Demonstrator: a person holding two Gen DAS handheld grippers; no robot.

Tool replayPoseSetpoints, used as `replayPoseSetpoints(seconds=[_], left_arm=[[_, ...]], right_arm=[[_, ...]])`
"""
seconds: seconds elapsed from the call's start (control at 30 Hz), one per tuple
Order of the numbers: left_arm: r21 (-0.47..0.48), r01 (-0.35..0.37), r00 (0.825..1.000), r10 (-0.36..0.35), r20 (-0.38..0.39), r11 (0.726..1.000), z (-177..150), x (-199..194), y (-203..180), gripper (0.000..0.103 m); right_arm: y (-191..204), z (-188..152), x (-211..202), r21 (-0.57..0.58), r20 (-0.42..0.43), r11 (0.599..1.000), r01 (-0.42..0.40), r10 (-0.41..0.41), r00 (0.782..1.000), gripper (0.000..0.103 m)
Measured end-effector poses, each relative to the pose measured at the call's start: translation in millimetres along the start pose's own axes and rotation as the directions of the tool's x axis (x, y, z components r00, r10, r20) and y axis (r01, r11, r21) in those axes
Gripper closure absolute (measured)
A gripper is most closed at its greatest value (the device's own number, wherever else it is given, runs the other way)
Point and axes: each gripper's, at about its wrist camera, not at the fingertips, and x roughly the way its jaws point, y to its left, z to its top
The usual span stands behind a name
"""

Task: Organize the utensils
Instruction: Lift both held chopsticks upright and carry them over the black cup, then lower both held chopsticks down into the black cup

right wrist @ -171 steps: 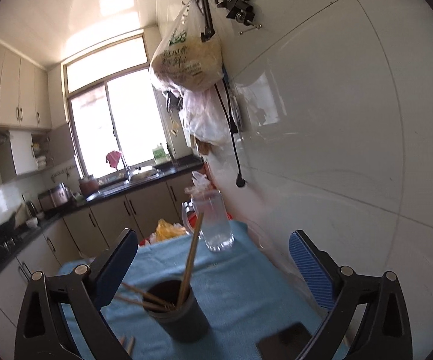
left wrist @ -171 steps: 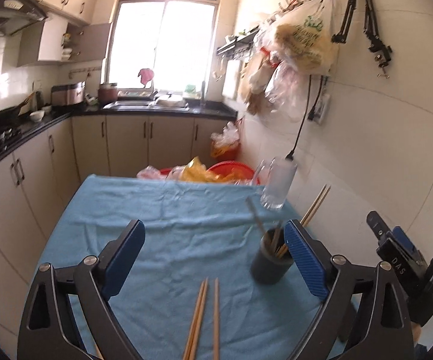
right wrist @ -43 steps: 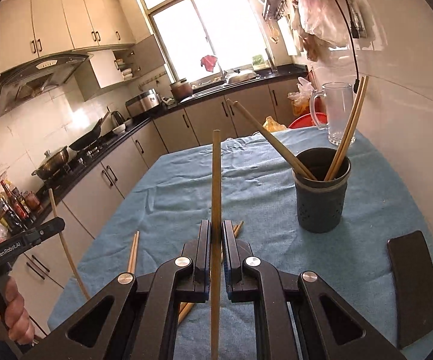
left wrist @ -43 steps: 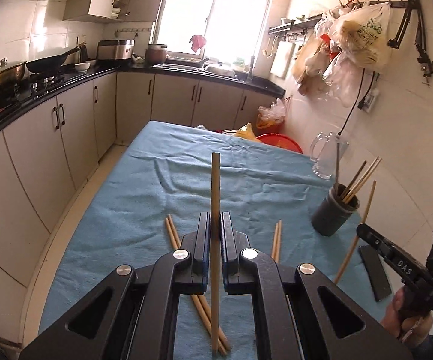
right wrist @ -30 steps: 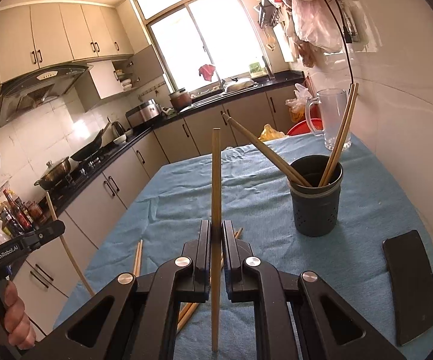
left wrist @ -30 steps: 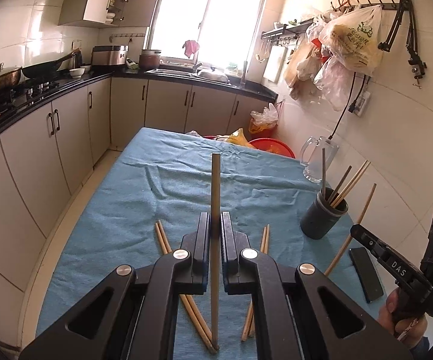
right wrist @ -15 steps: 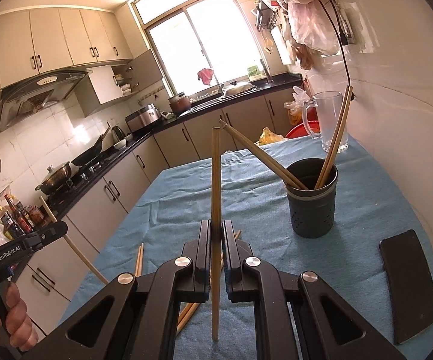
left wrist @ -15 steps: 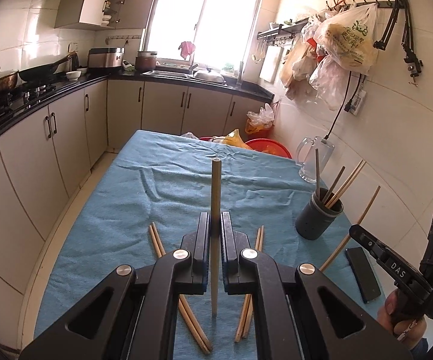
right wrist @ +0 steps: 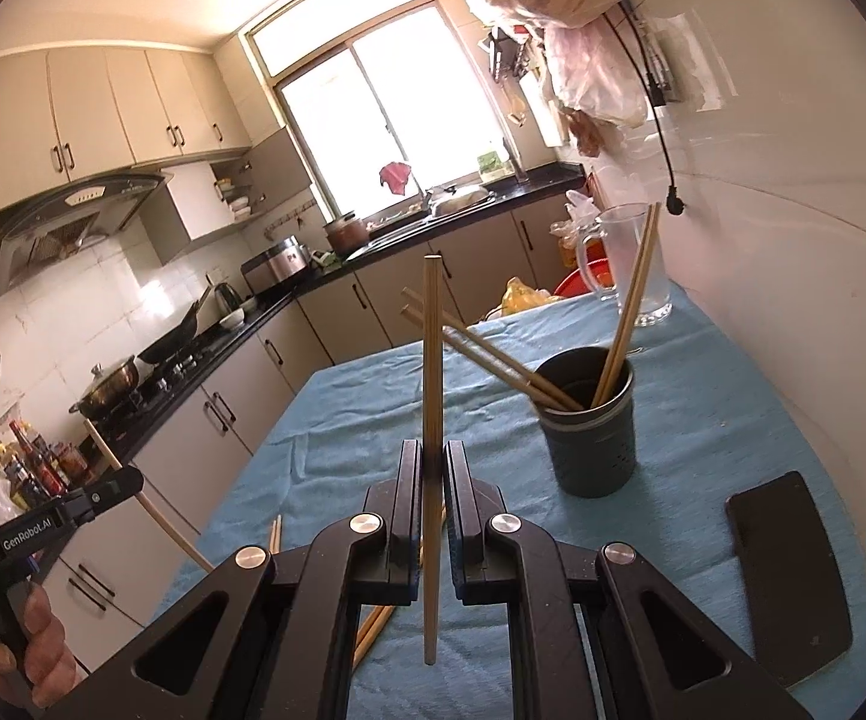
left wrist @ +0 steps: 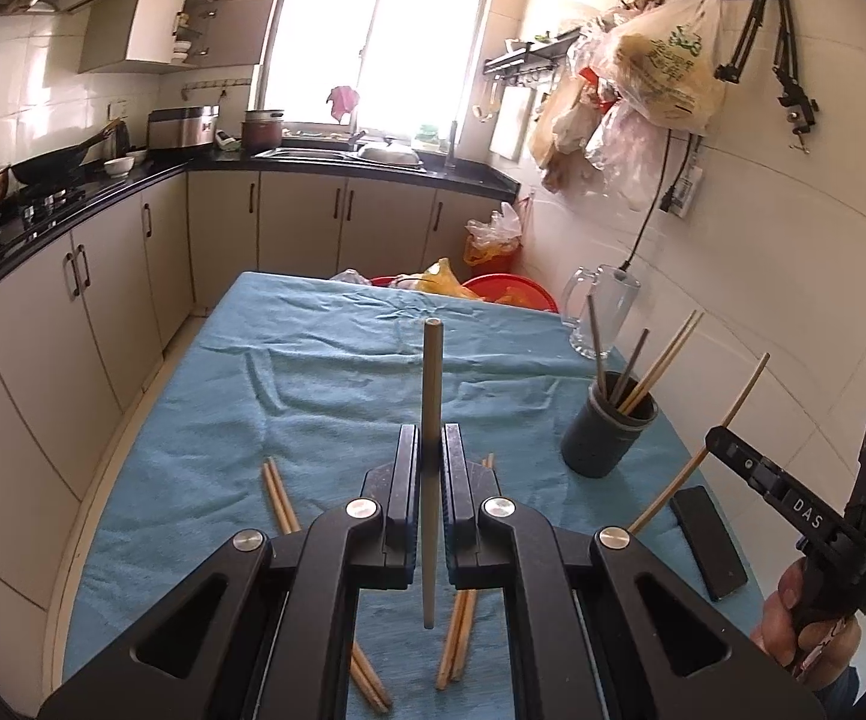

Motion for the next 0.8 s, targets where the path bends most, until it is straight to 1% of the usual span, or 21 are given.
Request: replayPoseSetpoints(seconds=[0.43,0.63,0.8], left_arm=[[0.068,0.081,0.997,-0.081,-0.004,0.994,24,3,-47,0.097],[0.093,0.125,0.992,-0.123,-0.02,0.988,37,9,-73,0.097],[0.117,0.155,0.988,-0.155,-0.013,0.981,50,12,-97,0.097]], right_arm=[[-33,21,-32,0.069,0.076,0.997,0.033,-0.039,0.996,0.095],[-49,32,-47,0.094,0.112,0.995,0.046,-0.057,0.992,0.095],[-58,42,-59,0.105,0.141,0.993,0.047,-0.062,0.988,0.095]])
